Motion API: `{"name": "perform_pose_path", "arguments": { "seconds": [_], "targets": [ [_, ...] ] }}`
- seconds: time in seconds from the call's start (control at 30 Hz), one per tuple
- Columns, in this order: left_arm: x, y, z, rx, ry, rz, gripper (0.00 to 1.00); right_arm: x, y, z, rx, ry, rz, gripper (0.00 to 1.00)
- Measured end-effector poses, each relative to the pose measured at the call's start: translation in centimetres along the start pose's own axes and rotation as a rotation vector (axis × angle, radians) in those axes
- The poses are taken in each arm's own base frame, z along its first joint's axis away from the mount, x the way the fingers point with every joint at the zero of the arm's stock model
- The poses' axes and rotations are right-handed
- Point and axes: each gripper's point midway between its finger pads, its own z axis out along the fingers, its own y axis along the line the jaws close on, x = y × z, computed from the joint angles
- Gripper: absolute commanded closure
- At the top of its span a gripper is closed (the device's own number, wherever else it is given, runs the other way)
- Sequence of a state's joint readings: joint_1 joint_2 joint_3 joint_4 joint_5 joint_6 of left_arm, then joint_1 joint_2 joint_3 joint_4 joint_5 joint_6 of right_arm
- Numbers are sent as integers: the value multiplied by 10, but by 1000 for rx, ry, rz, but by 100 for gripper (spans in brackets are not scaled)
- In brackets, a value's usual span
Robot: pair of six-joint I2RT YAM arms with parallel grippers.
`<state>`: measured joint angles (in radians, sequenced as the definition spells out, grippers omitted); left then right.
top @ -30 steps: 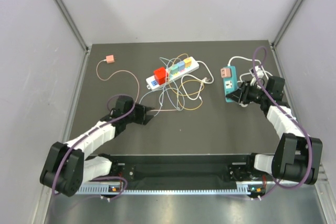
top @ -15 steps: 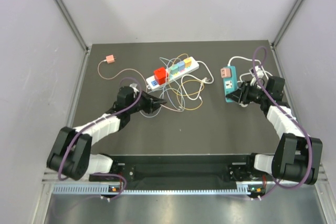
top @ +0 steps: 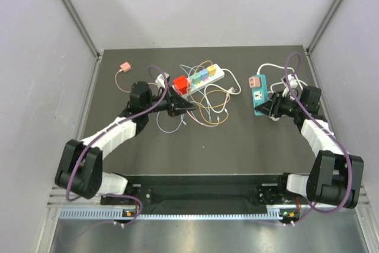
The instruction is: Pull the plug off the socket
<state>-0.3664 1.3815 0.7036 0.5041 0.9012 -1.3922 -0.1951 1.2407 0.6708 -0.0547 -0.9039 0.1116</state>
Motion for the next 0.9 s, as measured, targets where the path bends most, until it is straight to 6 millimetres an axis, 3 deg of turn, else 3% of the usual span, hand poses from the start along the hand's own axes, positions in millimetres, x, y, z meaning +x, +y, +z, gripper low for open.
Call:
{"name": "perform_pose_path", "arguments": {
  "seconds": [0.13,0.23,0.37,0.5,0.73,0.9],
  "targets": [
    [-15,-45,-11,-20,-59,199,100,0,0,0,0,0,0,100],
    [-36,-69,-26,-87,-185,343,100,0,0,0,0,0,0,100],
    [-67,-79,-58,-228,-415,471,100,0,0,0,-2,0,0,100],
    [-108,-65,-95,-427,-667,506,100,0,0,0,-3,0,0,100],
    [-193,-19,-172,-722,-1062,400,100,0,1,0,-3,0,0,100],
    [-254,31,-195,-844,-1204,299,100,0,1,0,-7,1,0,100]
  ]
}}
